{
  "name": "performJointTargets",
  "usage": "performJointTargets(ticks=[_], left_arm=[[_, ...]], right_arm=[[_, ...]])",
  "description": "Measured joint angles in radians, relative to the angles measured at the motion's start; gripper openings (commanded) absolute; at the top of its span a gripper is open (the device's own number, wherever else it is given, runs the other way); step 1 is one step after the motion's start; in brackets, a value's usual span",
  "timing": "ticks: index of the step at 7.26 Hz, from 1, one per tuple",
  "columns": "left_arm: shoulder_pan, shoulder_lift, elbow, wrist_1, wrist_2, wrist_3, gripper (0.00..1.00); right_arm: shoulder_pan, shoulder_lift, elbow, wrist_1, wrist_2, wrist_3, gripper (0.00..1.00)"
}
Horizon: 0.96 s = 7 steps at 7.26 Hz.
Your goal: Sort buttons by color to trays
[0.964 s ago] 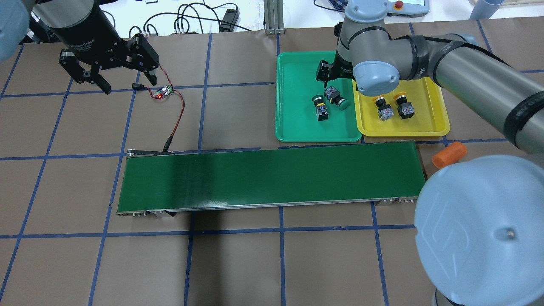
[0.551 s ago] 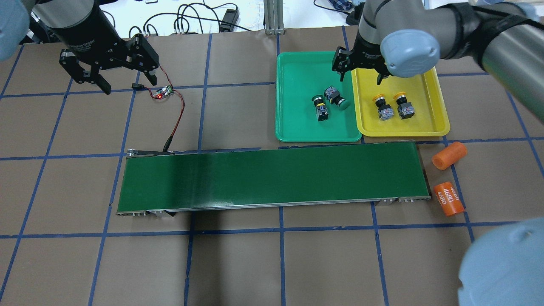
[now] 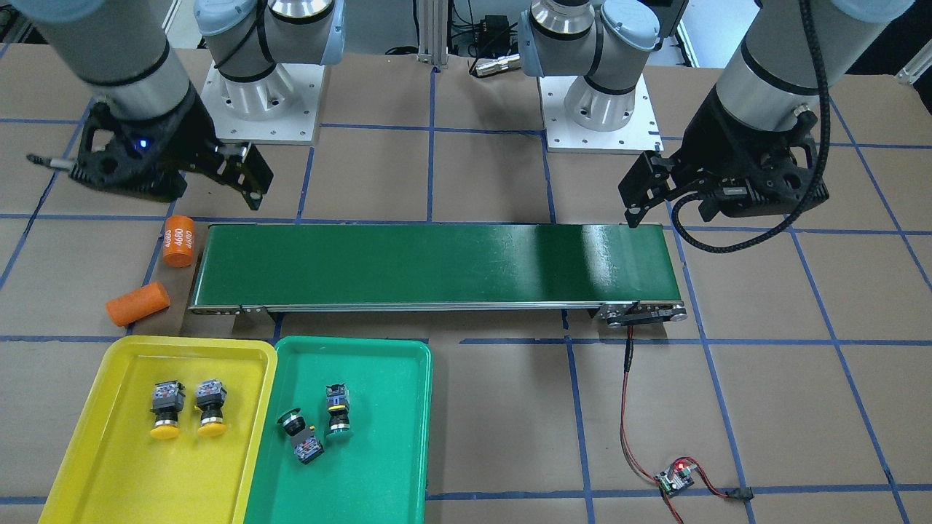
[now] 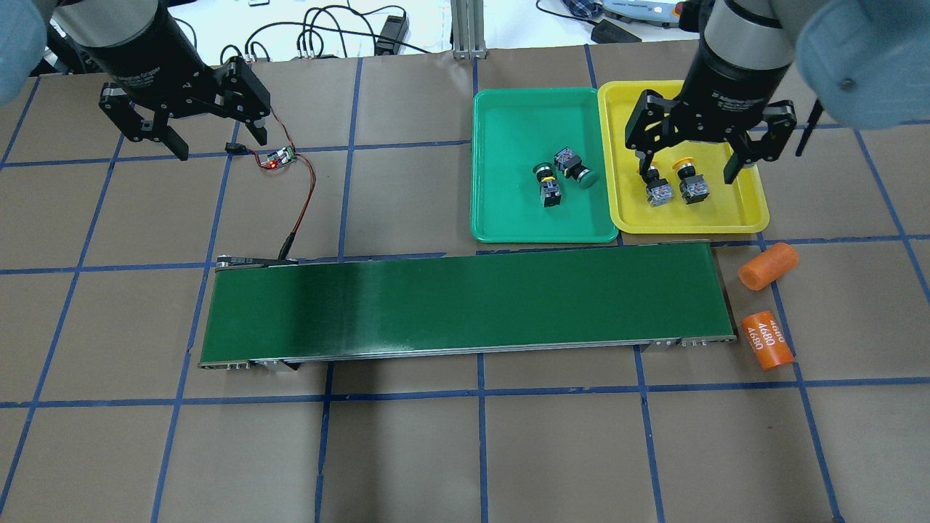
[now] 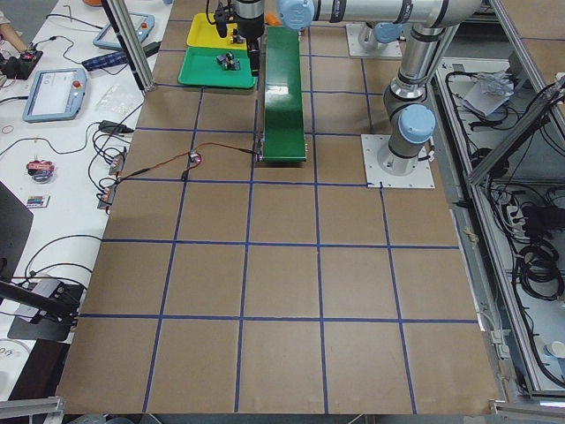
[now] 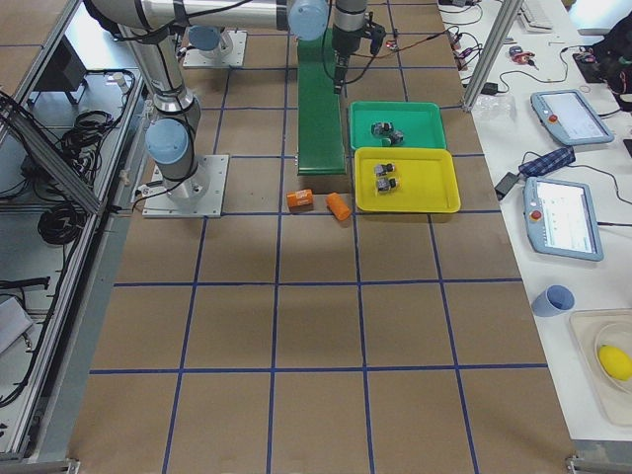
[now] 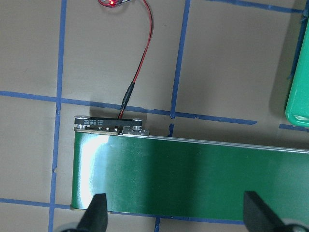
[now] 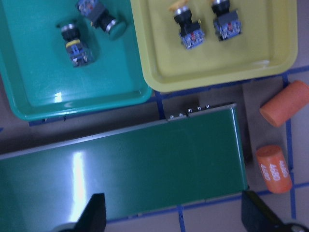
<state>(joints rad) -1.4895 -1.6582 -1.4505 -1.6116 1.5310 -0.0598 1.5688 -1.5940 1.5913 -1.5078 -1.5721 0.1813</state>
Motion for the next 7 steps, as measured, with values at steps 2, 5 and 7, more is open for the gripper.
performJointTargets(ticks=[2, 5, 7], left_arm=[[-0.001, 0.003, 0.0, -0.001, 0.001, 0.0, 1.0], [-0.001, 0.005, 0.001, -0.001, 0.0, 0.001, 1.0], [-0.002, 0.01, 0.001, -0.001, 0.001, 0.0, 1.0]], right_arm=[[0.002, -0.096, 0.054, 0.037, -0.004, 0.008, 1.0], [0.003, -0.098, 0.067, 0.041, 0.008, -0.007, 1.0], [0.004, -0.093, 0.068, 0.042, 0.007, -0.045, 1.0]])
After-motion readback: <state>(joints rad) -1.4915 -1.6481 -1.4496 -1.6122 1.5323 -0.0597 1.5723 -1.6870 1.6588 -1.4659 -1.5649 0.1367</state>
